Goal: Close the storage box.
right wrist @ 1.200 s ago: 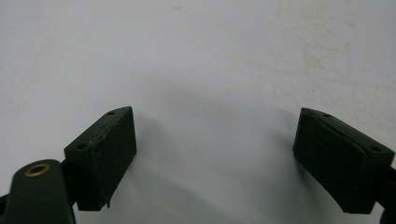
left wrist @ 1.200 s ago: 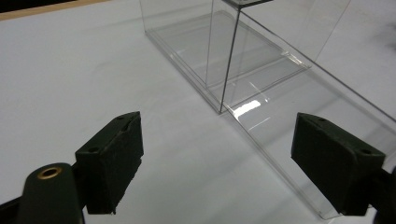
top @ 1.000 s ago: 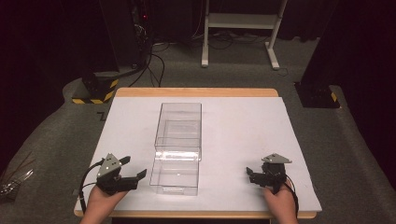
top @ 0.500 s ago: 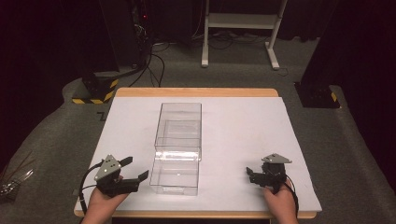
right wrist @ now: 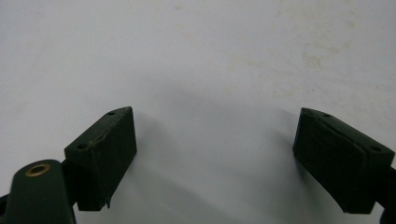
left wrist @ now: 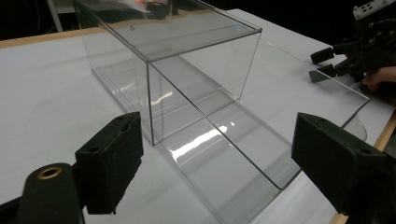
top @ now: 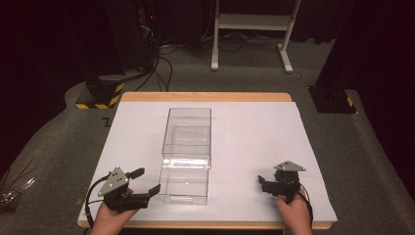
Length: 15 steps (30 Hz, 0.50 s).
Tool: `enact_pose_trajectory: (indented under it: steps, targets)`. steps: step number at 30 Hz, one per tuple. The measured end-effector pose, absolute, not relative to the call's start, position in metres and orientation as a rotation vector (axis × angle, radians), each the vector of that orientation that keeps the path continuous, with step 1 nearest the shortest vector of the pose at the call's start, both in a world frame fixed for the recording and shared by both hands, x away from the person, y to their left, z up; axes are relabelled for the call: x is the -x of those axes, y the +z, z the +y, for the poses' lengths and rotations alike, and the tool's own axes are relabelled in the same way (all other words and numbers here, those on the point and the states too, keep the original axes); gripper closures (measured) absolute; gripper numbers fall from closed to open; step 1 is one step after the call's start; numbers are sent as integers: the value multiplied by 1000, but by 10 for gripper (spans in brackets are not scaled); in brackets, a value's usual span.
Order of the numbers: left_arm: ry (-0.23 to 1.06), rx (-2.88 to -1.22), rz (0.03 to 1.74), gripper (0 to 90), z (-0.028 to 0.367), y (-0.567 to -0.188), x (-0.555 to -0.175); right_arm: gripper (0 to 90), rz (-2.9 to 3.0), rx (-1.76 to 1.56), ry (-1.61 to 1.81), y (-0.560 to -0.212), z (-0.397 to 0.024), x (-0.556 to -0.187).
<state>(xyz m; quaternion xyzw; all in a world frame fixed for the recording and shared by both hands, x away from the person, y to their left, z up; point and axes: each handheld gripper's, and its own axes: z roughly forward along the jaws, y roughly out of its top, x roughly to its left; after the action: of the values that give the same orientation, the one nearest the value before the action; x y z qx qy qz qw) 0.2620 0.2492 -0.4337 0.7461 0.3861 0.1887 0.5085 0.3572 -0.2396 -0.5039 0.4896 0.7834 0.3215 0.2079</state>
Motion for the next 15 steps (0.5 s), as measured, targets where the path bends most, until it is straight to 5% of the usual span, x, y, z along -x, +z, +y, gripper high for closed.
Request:
enact_pose_trajectory:
  steps: [15]
  targets:
    - [417,-1829,910,158,244,-446,-257,135,2181,-1362,896,-504,-240,-357]
